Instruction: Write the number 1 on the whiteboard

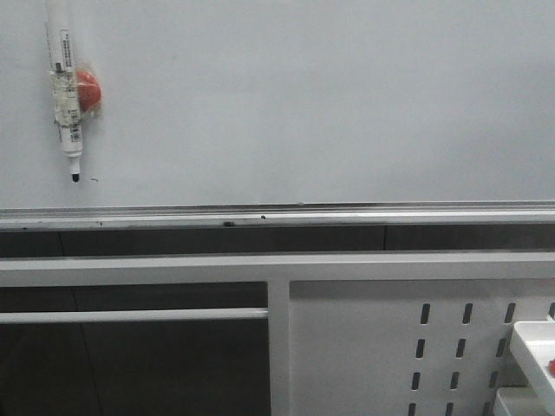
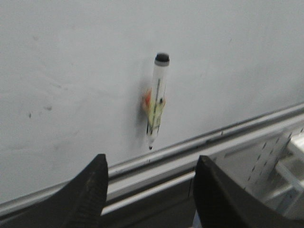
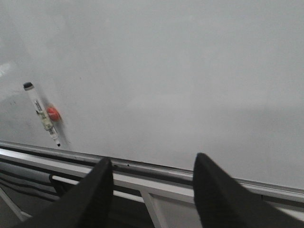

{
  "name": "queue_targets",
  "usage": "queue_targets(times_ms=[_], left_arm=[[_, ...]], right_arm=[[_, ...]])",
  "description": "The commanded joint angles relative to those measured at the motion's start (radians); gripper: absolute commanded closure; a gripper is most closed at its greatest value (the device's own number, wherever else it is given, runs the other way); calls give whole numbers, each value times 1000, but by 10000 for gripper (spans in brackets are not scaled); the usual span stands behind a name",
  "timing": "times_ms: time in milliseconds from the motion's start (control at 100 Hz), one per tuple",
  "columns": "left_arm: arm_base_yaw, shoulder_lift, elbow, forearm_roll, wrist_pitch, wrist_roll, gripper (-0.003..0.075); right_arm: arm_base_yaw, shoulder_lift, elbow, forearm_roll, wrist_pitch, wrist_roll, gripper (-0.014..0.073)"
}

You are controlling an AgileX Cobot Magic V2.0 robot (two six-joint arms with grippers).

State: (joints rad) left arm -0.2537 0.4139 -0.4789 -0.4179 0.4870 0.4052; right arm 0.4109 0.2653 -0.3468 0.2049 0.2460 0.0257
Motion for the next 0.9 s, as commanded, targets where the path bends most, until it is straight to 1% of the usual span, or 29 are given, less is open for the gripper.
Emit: queue_targets(times_ms=[0, 60, 110, 200, 270, 390, 470, 510, 520, 580, 650, 720, 790, 890], left_arm=[[-8, 143, -60, 18, -37, 11, 356], [-8, 207, -68, 9, -51, 11, 356], [-8, 248, -69, -32, -79, 11, 356], [-10, 294, -60, -104, -154, 16, 344], [-32, 312, -47, -142, -225, 39, 335], [-118, 332, -27, -174, -317, 64, 327], [-200, 351, -7, -174, -384, 64, 328], [-257, 361, 7, -174, -447, 64, 328], [-257, 363, 10, -174, -447, 64, 328], [-334, 389, 36, -174, -572, 64, 328], [-393, 430, 62, -178, -705, 64, 329], [-430, 480, 70, -211, -805, 64, 329], [-445, 535, 70, -252, -885, 64, 329], [-447, 606, 68, -292, -938, 58, 329]], right_arm=[[-6, 77, -47, -32, -73, -14, 216], [-6, 103, -47, -32, -88, -14, 216], [-6, 114, -47, -33, -98, -14, 216], [-6, 119, -47, -47, -98, -14, 216], [-6, 119, -47, -77, -98, -14, 216], [-6, 119, -47, -122, -98, -14, 216], [-6, 119, -47, -131, -98, -14, 216], [-6, 120, -47, -137, -98, -14, 216], [-6, 120, -47, -137, -98, -14, 216], [-6, 121, -45, -142, -104, -14, 216], [-6, 121, -45, -145, -113, -14, 216], [-6, 121, -45, -145, -120, -14, 216], [-6, 121, -45, -145, -120, -14, 216], [-6, 121, -45, -145, -120, -14, 216]])
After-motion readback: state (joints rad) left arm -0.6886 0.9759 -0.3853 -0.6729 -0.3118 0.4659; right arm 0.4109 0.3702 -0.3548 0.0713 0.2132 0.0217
